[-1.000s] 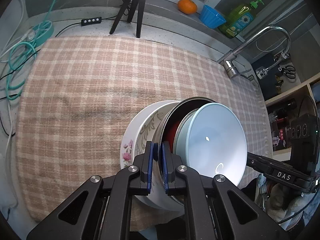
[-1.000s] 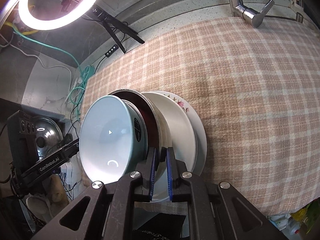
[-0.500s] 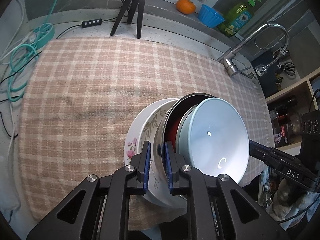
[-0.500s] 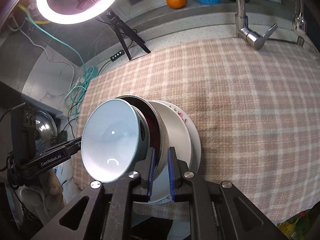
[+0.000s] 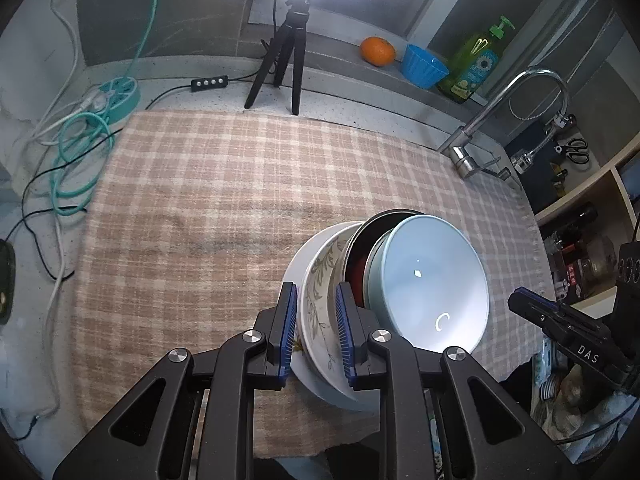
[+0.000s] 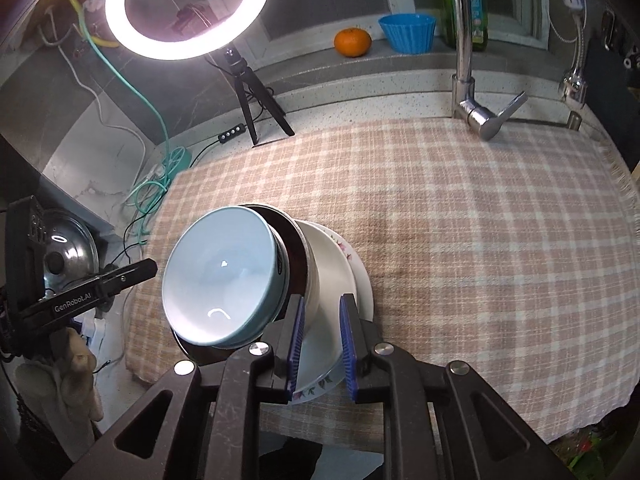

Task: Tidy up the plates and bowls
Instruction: 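Lower the nested bowls onto the white plate stack, then open the right tool and withdraw it from the bowls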

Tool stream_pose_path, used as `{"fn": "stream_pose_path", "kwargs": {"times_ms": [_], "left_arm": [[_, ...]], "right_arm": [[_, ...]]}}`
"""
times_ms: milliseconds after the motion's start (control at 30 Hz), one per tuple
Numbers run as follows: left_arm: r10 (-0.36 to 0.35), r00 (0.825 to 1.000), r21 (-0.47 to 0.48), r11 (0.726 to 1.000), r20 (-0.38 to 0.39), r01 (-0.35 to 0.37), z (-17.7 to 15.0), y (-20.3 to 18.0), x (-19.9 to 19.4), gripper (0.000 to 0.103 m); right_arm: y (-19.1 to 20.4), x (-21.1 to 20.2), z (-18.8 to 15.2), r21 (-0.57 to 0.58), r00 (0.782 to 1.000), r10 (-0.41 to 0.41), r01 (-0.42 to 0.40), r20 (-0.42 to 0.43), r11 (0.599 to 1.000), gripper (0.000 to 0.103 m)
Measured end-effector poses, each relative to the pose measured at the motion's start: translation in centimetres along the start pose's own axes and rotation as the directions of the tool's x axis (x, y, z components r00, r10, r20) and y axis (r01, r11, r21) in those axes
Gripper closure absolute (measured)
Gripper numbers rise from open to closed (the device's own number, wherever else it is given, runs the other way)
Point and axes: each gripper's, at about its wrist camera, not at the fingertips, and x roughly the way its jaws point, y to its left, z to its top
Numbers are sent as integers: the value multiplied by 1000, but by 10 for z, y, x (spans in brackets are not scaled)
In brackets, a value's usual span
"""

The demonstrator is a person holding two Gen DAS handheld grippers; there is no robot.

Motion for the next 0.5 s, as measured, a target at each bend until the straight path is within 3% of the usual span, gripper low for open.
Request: {"fn": "stream_pose_path", "kwargs": {"times_ms": [167,300,500], "left_arm": [[27,999,20,999,40,-28,-7,-7,-13,84],[36,996,40,998,85,-39,-15,-14,-26,84],[55,990,88,994,133,-67,-29,-29,-40,79]], "right_arm": [[10,-14,-4,-44,998,-37,39,55,998,81],[17,-23,-9,-75,993,-62,70,101,995,69],[25,-35,-20,-102,983,-100,117,157,988,68]]}}
